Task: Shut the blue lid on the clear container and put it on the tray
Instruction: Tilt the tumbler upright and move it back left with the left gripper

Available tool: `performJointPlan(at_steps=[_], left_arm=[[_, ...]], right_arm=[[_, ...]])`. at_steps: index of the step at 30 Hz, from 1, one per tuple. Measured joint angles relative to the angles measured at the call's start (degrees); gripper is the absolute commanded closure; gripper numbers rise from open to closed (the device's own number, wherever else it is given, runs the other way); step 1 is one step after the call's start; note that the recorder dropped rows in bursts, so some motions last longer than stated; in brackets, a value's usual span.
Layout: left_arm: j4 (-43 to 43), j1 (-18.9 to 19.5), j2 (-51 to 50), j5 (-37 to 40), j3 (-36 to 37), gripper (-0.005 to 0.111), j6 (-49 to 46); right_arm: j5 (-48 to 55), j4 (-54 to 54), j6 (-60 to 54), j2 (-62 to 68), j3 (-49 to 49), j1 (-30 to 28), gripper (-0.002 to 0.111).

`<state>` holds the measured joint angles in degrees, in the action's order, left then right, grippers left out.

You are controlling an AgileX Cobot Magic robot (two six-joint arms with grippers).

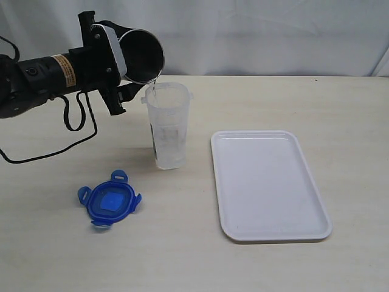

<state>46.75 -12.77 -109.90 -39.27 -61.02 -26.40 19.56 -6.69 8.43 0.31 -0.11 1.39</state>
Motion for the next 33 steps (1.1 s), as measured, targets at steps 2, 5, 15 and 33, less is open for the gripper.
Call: performJointPlan(at_steps=[2, 5, 15, 33], left_arm=[[0.00, 0.00, 0.00, 0.00, 0.00, 0.107, 0.00], [0.00, -0.18, 0.00, 0.00, 0.00, 0.107, 0.54], [0.00, -1.17, 0.00, 0.22, 0.00, 0.107, 15.89], [-17.26, 2.35, -6.55, 0.79, -1.14, 0.107, 38.34]], right_arm=[[0.00, 0.00, 0.00, 0.00, 0.00, 0.00, 0.104], [0.00, 0.00, 0.00, 0.00, 0.00, 0.00, 0.104], [0.00, 0.00, 0.00, 0.00, 0.00, 0.00, 0.104], [0.00, 0.00, 0.00, 0.00, 0.00, 0.00, 0.104]])
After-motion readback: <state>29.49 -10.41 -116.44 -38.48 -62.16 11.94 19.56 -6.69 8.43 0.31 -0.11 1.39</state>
